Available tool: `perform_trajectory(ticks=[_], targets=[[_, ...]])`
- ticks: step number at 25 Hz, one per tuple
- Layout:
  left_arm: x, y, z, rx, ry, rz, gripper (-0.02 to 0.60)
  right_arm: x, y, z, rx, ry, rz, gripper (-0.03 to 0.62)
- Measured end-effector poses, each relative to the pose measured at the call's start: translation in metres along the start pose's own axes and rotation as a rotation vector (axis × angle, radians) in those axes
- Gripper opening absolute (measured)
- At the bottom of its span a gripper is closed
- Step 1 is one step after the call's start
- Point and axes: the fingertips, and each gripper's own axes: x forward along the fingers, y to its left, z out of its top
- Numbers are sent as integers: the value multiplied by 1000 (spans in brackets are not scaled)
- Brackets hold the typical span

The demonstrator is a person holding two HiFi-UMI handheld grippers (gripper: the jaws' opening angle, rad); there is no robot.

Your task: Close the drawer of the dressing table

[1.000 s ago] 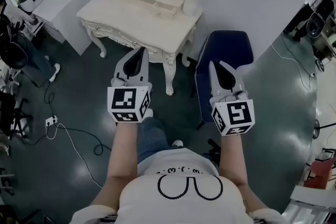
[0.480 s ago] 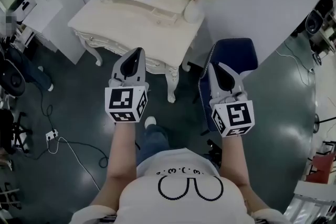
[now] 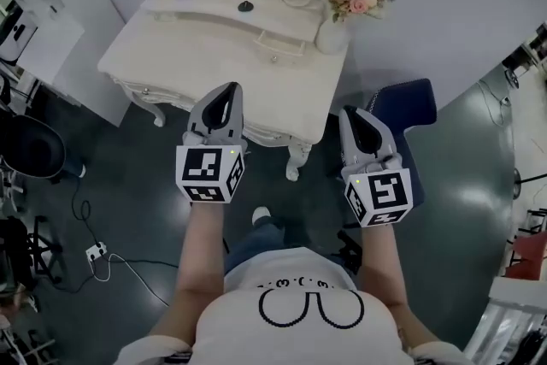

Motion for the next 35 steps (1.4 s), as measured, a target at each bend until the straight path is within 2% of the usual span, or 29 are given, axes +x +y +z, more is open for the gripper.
perform_trajectory(ticks=[6,11,18,19,21,22,28,35], targets=[[30,42,-14,-36,45,-91,-2,45,4,-2,11,41,-68,0],[52,52,-31,-67,73,-149,-2,63,-9,-20,41,97,-121,0],[89,64,-43,-89,79,-165,0,97,-24,-28,50,108,-134,0],[96,63,-47,-86,89,-171,19,102,-26,-30,50,110,-134,0],[110,63,-56,-80,118,-184,116,113,-31,-33,49,117,-132,0],[118,63,-60,-79,130,-188,132,118,-33,-34,48,120,-131,0],[169,58,-93,-54,204,-202,135,148,-64,-51,70,149,-135,0],[219,51,-138,-72,311,-188,135,182,-94,-85,118,191,-104,0]])
